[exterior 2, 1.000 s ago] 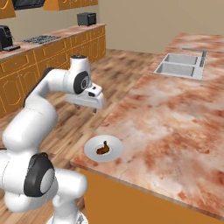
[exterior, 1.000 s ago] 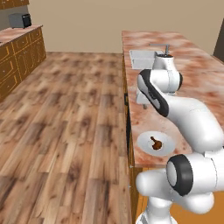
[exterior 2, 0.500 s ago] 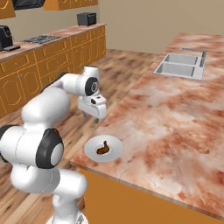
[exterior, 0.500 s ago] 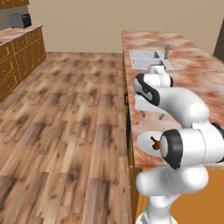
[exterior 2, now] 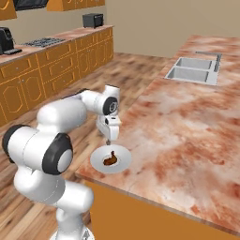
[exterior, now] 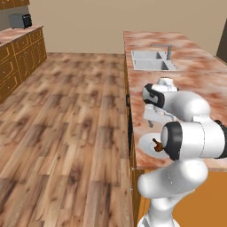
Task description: Pick the chicken drumstick from the counter and place it in the microwave.
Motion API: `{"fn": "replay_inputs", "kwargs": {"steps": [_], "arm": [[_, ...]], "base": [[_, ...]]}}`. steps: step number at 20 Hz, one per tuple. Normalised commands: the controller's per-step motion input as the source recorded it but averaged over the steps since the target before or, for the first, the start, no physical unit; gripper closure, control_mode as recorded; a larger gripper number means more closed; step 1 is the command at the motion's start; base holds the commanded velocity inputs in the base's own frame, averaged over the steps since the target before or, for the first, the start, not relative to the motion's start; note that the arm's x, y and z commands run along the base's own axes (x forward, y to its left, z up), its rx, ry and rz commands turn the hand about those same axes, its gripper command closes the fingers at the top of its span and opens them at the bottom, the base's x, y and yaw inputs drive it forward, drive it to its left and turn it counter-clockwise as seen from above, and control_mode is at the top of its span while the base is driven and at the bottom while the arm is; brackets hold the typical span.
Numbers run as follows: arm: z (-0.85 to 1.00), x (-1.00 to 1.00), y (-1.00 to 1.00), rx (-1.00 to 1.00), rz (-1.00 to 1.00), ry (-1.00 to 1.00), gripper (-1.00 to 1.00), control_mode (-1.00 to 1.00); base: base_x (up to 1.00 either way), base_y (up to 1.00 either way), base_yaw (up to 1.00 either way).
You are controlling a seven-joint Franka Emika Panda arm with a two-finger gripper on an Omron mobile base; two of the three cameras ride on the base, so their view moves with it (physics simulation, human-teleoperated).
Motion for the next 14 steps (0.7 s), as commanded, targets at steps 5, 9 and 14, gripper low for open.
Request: {"fn": "replay_inputs", "kwargs": {"steps": [5,9,14], "arm": [[-0.5,-0.24,-0.43,-0.01,-0.05,-0.1,-1.0,-1.0],[-0.51,-0.08,-0.17,0.0,0.0,-0.17,-1.0,-1.0],[-0.45,0.0,0.0,0.0,0.04,-0.22,-1.0,-1.0]], "base": [[0.0,0.0,0.0],[0.0,0.0,0.0],[0.0,0.0,0.0]]}}
